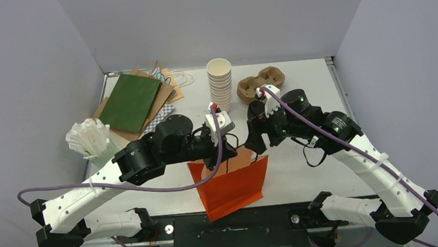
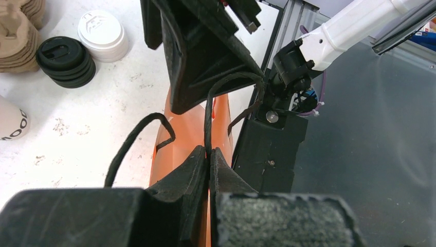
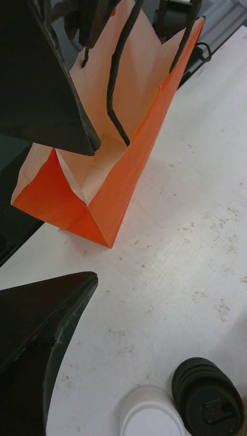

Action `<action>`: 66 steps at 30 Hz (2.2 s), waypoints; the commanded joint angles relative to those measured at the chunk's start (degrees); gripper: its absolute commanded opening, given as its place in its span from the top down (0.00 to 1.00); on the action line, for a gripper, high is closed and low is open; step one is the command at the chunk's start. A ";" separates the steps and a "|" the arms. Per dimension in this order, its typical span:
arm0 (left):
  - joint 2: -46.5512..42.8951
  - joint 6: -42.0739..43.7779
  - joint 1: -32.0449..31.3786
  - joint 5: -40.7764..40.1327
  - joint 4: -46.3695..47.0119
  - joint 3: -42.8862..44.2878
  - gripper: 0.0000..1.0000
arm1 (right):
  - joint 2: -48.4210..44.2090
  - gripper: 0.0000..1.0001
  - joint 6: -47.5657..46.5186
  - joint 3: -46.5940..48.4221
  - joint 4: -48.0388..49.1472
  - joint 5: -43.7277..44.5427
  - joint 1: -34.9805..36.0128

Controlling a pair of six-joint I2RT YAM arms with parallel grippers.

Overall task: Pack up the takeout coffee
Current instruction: Open the takeout bag at the center of the board.

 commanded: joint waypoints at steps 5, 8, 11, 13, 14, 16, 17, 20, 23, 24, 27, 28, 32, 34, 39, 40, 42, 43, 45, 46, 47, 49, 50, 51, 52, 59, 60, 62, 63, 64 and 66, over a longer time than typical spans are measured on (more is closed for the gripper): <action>-0.90 0.01 -0.22 1.30 2.37 0.39 1.00 | 2.29 0.20 -2.10 -2.35 0.01 -3.32 0.20; -1.02 -0.10 -0.22 1.42 2.38 0.31 1.00 | 3.98 0.28 -1.70 -1.66 0.03 -1.18 0.29; -1.12 -0.10 -0.22 1.61 2.63 0.04 1.00 | 5.47 0.42 -1.04 -0.72 1.27 1.96 0.29; -1.00 -0.13 -0.22 2.06 3.14 -0.27 1.00 | 6.15 0.50 -1.07 -0.25 3.05 2.38 0.29; -0.92 -0.18 -0.22 2.35 3.24 -0.38 1.00 | 6.44 0.56 -0.87 -0.19 4.21 2.62 0.29; -0.84 -0.19 -0.22 2.65 3.26 -0.30 1.00 | 7.31 0.70 0.00 0.04 6.43 4.12 0.29; -0.74 -0.18 -0.22 2.82 3.28 -0.31 1.00 | 7.93 0.76 0.40 0.34 7.46 4.79 0.29; -0.84 -0.32 -0.22 3.60 3.87 -0.30 1.00 | 9.98 0.88 1.72 1.53 10.35 7.62 0.20; -0.57 -0.61 -0.22 5.10 4.58 -0.40 1.00 | 11.70 0.90 3.34 2.08 14.16 10.93 0.07; -0.34 -0.69 -0.22 5.50 4.76 -0.52 1.00 | 12.54 0.89 3.94 2.21 15.85 11.90 -0.01; 0.22 -0.80 -0.22 6.22 5.37 -0.74 1.00 | 15.05 0.89 4.89 2.90 18.98 13.78 -0.56; 0.44 -0.78 -0.22 6.50 5.67 -0.89 1.00 | 15.98 0.88 5.18 3.11 19.93 14.37 -0.77; 1.25 -0.53 -0.22 6.77 6.76 -1.36 1.00 | 19.31 0.87 5.53 3.78 23.68 14.23 -1.68; 1.50 0.03 -0.22 4.41 5.88 -0.88 0.85 | 20.59 0.86 4.81 4.13 25.13 13.71 -1.73; -0.11 -0.95 -0.13 -7.60 1.38 2.02 0.42 | 22.29 0.78 2.32 5.11 25.60 12.31 -1.86; -0.74 -1.30 -0.13 -9.95 0.61 2.59 0.37 | 22.25 0.77 1.62 5.04 25.51 11.94 -1.85; -1.80 -2.18 -0.14 -14.24 -1.10 4.00 0.30 | 21.74 0.74 0.80 4.48 25.57 11.25 -1.87; -2.22 -2.73 -0.09 -16.51 -2.28 4.93 0.28 | 21.41 0.72 0.39 4.20 25.67 11.14 -1.92; -2.96 -3.91 -0.12 -22.07 -5.08 7.15 0.25 | 20.95 0.66 -0.54 3.95 25.63 10.48 -2.02; -3.31 -4.18 -0.10 -24.32 -6.38 8.28 0.25 | 20.85 0.65 -0.74 3.94 25.52 10.31 -2.06; -3.74 -4.30 -0.05 -25.70 -7.46 9.21 0.24 | 20.70 0.65 -0.90 4.02 25.43 10.21 -2.08; -4.60 -4.23 -0.05 -27.17 -9.17 11.58 0.23 | 20.48 0.64 -1.37 3.96 25.31 9.72 -2.17; -5.03 -4.15 -0.04 -27.31 -9.86 12.43 0.22 | 20.32 0.64 -1.50 3.88 25.40 9.54 -2.17; -5.46 -4.19 -0.04 -27.31 -10.41 13.38 0.21 | 20.10 0.64 -1.62 3.67 25.47 9.43 -2.17; -5.85 -4.22 -0.05 -27.36 -10.85 14.16 0.21 | 19.92 0.64 -1.68 3.41 25.60 9.33 -2.17; -5.52 -6.06 -0.04 -33.28 -17.22 19.12 0.27 | 18.73 0.64 -2.69 1.68 26.16 9.08 -2.26; -4.59 -6.29 -0.04 -35.88 -18.29 19.65 0.31 | 18.34 0.64 -2.95 1.32 26.31 8.87 -2.26; -2.80 -5.84 -0.04 -39.66 -20.52 20.22 0.36 | 17.63 0.64 -3.54 0.27 26.96 8.47 -2.26; -2.01 -5.22 0.03 -40.09 -20.67 20.21 0.37 | 17.34 0.64 -3.84 -0.09 27.31 8.20 -2.26; -1.33 -4.26 0.27 -39.82 -20.47 20.17 0.38 | 17.05 0.64 -4.17 -0.37 27.60 7.86 -2.27; -0.07 -1.05 1.56 -35.79 -19.62 19.62 0.36 | 16.75 0.64 -4.84 -0.54 27.81 6.93 -2.19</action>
